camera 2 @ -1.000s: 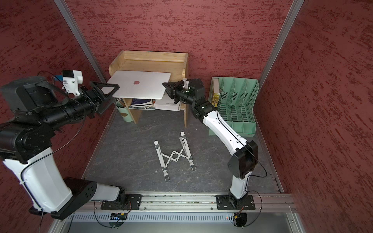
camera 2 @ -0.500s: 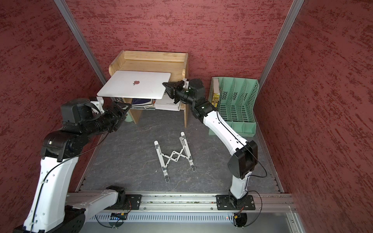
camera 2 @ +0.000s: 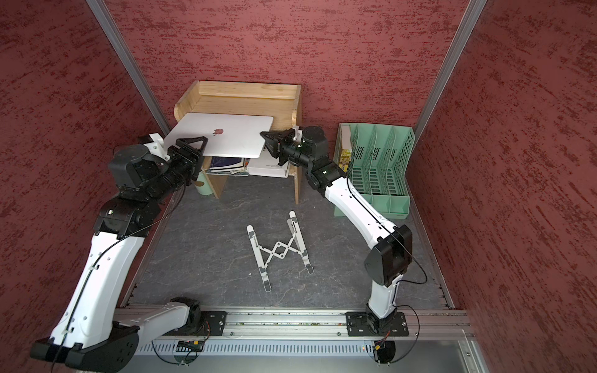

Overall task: Close the laptop lid and set it aside
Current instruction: Place the laptop on the shelf.

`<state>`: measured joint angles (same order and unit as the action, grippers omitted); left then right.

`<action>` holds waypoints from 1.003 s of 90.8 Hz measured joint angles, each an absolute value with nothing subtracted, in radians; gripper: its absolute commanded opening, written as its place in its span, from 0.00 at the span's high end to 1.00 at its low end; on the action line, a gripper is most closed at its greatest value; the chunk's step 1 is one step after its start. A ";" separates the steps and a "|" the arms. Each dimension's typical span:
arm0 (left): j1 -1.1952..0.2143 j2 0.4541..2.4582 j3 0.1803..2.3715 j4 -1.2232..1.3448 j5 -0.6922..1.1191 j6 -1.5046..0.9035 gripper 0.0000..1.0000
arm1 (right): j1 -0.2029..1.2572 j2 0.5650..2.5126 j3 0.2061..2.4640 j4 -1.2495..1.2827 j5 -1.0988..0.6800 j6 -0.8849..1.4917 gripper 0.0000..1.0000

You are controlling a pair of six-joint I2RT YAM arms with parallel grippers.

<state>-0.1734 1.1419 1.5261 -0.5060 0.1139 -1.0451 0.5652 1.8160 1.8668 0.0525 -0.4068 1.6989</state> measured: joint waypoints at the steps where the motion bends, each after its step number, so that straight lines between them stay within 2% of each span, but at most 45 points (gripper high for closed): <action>1: -0.173 1.145 1.522 -0.499 0.113 -1.047 0.32 | 0.565 1.816 1.867 0.052 -0.407 1.699 1.00; 6: -0.173 1.161 1.509 -0.472 0.110 -1.060 0.37 | 0.565 1.816 1.867 0.052 -0.407 1.700 1.00; 12: -0.174 1.180 1.501 -0.440 0.107 -1.074 0.50 | 0.565 1.816 1.867 0.052 -0.407 1.701 1.00; 18: -0.176 1.198 1.498 -0.412 0.105 -1.086 0.67 | 0.565 1.816 1.867 0.053 -0.406 1.703 1.00; 33: -0.179 1.227 1.502 -0.315 0.078 -1.187 1.00 | 0.566 1.818 1.865 0.055 -0.399 1.706 1.00; 40: -0.181 1.242 1.517 -0.276 0.067 -1.224 1.00 | 0.568 1.824 1.861 0.062 -0.392 1.710 1.00; 46: -0.185 1.249 1.517 -0.279 0.058 -1.236 1.00 | 0.566 1.827 1.861 0.068 -0.391 1.714 0.79; 55: -0.193 1.263 1.522 -0.279 0.055 -1.237 1.00 | 0.562 1.829 1.862 0.069 -0.391 1.718 0.59; 67: -0.218 1.284 1.537 -0.274 0.050 -1.222 1.00 | 0.561 1.829 1.872 0.080 -0.392 1.737 0.39; 91: -0.278 1.311 1.545 -0.236 0.020 -1.226 1.00 | 0.547 1.829 1.913 0.060 -0.406 1.725 0.30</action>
